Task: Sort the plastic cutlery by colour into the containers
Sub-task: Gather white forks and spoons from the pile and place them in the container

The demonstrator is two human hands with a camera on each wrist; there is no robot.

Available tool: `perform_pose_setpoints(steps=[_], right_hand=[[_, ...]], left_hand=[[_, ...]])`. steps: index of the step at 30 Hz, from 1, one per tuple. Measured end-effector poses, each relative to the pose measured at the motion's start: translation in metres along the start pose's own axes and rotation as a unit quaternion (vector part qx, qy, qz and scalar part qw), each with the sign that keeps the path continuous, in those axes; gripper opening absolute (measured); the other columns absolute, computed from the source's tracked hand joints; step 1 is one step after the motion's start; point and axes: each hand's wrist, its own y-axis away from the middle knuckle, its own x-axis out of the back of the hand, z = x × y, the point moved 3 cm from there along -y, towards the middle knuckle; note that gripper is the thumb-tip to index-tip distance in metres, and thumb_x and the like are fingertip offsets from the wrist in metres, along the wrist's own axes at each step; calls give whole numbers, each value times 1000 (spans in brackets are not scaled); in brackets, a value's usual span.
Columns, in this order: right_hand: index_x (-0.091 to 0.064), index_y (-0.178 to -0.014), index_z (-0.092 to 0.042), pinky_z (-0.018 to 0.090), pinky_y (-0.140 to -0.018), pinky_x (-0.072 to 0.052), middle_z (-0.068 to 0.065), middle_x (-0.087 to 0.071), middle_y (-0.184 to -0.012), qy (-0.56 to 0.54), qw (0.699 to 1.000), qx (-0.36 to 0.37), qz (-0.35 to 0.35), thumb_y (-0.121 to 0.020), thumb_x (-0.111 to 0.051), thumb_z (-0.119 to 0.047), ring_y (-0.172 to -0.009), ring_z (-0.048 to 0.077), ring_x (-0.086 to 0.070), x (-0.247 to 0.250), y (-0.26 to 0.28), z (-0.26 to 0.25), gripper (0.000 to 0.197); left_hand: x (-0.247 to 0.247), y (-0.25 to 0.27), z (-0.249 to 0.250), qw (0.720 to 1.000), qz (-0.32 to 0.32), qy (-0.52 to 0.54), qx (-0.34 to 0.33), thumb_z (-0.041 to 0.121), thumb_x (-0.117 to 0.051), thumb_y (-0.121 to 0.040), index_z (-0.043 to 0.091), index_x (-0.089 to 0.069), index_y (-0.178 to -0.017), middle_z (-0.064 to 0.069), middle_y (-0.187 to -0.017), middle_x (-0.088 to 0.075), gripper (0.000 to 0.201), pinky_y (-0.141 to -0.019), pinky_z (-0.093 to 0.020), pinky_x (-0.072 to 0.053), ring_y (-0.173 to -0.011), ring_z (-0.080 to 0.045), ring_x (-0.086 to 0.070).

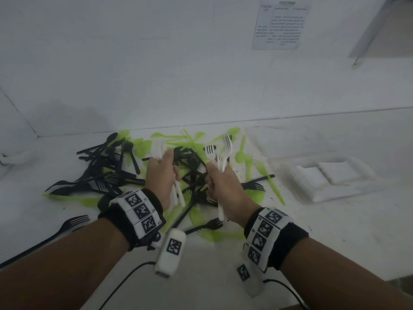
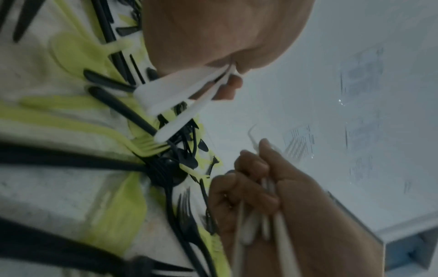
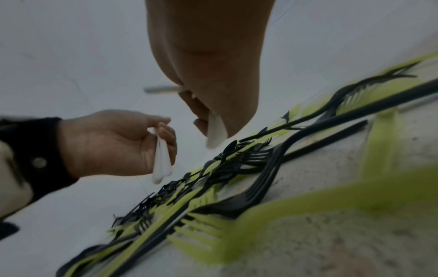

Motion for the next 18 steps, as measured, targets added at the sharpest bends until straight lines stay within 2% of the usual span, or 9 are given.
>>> perform_pose_setpoints(steps=[2,5,7,9,11,13,15,17,18], right_hand=[[-42,-125,-22,21,-47,-30,-4,-37,-66,-25,999,6,-24,-109,-49,-27,-51,6,-33,-4,3,-1,18],[-41,-130,-24,22,-49,-30,-2,-34,-64,-36,998,21,-45,-109,-51,-28,-52,8,-32,-9,8,-4,24],[-45,-126,-29,25,-52,-33,0,-34,-62,-34,997,16,-61,-108,-51,-33,-52,10,-32,-11,11,-5,19],[-49,-122,-35,28,-55,-36,2,-35,-62,-28,996,8,-86,-109,-50,-36,-52,12,-32,-12,14,-4,14],[-51,-131,-26,30,-56,-40,2,-38,-63,-8,994,3,-109,-109,-49,-38,-54,13,-34,-12,15,-2,25],[-52,-132,-17,30,-57,-43,3,-41,-65,4,993,3,-120,-108,-49,-39,-56,14,-36,-13,15,-1,32],[-53,-124,-8,29,-57,-45,3,-42,-63,7,991,1,-132,-108,-49,-40,-57,15,-37,-15,16,-3,35],[-54,-112,-9,26,-56,-46,3,-42,-62,3,989,0,-150,-108,-50,-41,-57,17,-38,-18,17,-4,33],[-54,-112,-11,25,-54,-46,4,-43,-62,4,987,0,-158,-108,-50,-41,-57,17,-39,-19,19,-4,31]], left_hand=[[-2,2,0,999,-36,-9,22,34,-56,-101,7,-50,-118,1,-65,-50,33,-60,-33,-43,-52,-13,-49],[-7,13,-3,993,-93,-72,21,14,-54,-99,8,-48,-113,-2,-73,-53,17,-57,-27,-44,-62,-14,-53],[-9,21,-6,990,-106,-96,15,12,-51,-101,8,-51,-114,-5,-81,-53,13,-64,-27,-45,-75,-17,-54],[-10,26,-6,989,-123,-83,22,17,-51,-104,4,-54,-120,-9,-86,-54,21,-72,-33,-46,-81,-21,-54],[-12,32,-3,985,-162,-42,35,21,-49,-107,1,-55,-127,-15,-93,-55,29,-67,-39,-50,-79,-27,-54],[-14,37,1,976,-211,-6,53,30,-47,-106,-4,-55,-127,-18,-98,-54,40,-63,-41,-48,-72,-31,-53],[-19,41,5,968,-242,8,69,38,-48,-105,-6,-57,-121,-21,-88,-51,48,-56,-39,-45,-61,-32,-52],[-23,44,7,974,-219,-1,53,32,-51,-105,-2,-58,-110,-24,-79,-53,35,-49,-35,-43,-52,-31,-50],[-24,45,7,978,-202,-2,46,28,-53,-104,1,-58,-104,-25,-77,-53,28,-48,-34,-43,-49,-30,-49]])
